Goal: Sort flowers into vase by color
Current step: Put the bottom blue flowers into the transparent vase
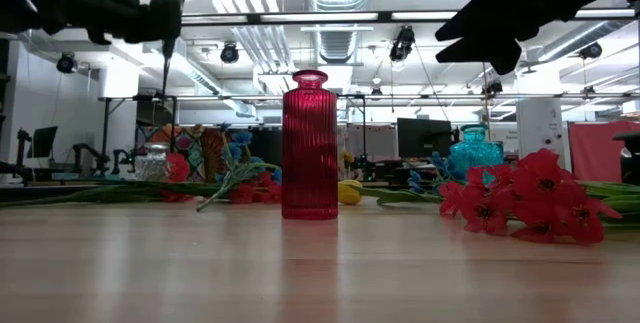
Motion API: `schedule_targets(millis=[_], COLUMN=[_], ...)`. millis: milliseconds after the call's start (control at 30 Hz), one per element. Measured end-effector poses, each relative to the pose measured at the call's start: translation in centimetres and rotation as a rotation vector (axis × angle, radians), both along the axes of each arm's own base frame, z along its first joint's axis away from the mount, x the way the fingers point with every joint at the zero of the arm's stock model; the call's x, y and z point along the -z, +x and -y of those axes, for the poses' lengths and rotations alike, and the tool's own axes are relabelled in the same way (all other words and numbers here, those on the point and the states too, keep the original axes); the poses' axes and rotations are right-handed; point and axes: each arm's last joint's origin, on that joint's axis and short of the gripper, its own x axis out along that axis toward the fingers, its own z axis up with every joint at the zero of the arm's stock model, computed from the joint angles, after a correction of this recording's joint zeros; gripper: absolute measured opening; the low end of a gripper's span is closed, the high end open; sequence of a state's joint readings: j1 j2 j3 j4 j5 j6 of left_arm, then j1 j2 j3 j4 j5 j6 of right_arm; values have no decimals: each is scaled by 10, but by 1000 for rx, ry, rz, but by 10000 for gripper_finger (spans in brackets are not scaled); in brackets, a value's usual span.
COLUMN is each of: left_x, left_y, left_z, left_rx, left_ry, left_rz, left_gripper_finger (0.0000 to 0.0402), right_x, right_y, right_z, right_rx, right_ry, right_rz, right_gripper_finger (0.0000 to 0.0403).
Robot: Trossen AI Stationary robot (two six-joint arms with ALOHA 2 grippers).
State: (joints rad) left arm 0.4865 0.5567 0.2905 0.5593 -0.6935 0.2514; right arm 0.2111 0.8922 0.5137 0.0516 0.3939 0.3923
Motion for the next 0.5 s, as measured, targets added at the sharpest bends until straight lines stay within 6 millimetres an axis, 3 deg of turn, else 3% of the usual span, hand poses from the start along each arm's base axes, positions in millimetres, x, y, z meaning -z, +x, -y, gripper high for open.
schedule_targets(millis=[200, 500], left_x=[12, 13], left_y=[2, -2], left_z=[-7, -17], left_rx=[-56, -144], left_ry=[-46, -33], left_rz=[-16, -51], left_gripper_finger=[0, 0], right_x=[-2, -2], right_y=[0, 1], right_z=[0, 0], right_rx=[1, 2], right_ry=[3, 4], right_rz=[16, 23], right_gripper_finger=[206, 206])
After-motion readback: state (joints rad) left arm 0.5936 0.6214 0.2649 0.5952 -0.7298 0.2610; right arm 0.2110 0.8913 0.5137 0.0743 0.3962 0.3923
